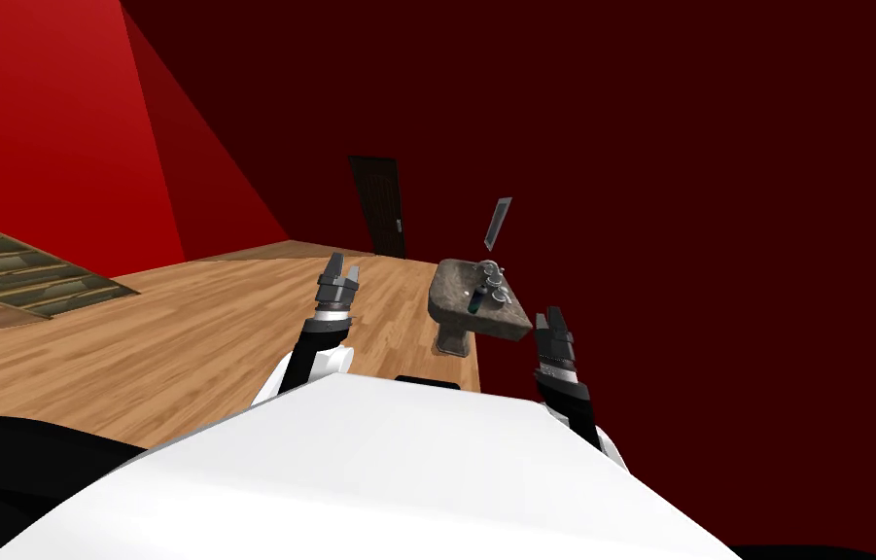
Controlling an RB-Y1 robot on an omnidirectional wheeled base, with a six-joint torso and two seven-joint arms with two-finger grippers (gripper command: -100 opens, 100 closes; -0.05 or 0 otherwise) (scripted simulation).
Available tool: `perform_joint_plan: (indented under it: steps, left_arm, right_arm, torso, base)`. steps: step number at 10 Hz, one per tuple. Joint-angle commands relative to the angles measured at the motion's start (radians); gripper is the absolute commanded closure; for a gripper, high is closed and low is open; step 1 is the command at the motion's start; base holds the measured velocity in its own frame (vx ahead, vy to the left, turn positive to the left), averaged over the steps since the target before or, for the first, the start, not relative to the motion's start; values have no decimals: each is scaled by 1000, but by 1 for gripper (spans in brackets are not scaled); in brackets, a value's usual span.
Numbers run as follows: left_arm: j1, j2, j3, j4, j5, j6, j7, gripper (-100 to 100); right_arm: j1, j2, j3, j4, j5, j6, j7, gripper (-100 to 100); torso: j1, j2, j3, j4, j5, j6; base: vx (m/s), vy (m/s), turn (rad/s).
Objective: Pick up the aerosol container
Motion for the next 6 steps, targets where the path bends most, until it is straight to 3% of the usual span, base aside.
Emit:
perform_joint_plan:
  steps: [1,6]
  left_arm:
    - [0,0,0,0,0,0,0,0]
    - [0,0,0,0,0,0,0,0]
  right_arm:
    - [12,8,-15,21,25,-1,35,-100]
    - [36,13,-62,89,109,12,133,-100]
  torso:
    - [0,0,0,0,0,0]
    - [4,-2,-1,0,1,0]
  base:
    - [-77,-4,-156]
    - [-69,20,-111]
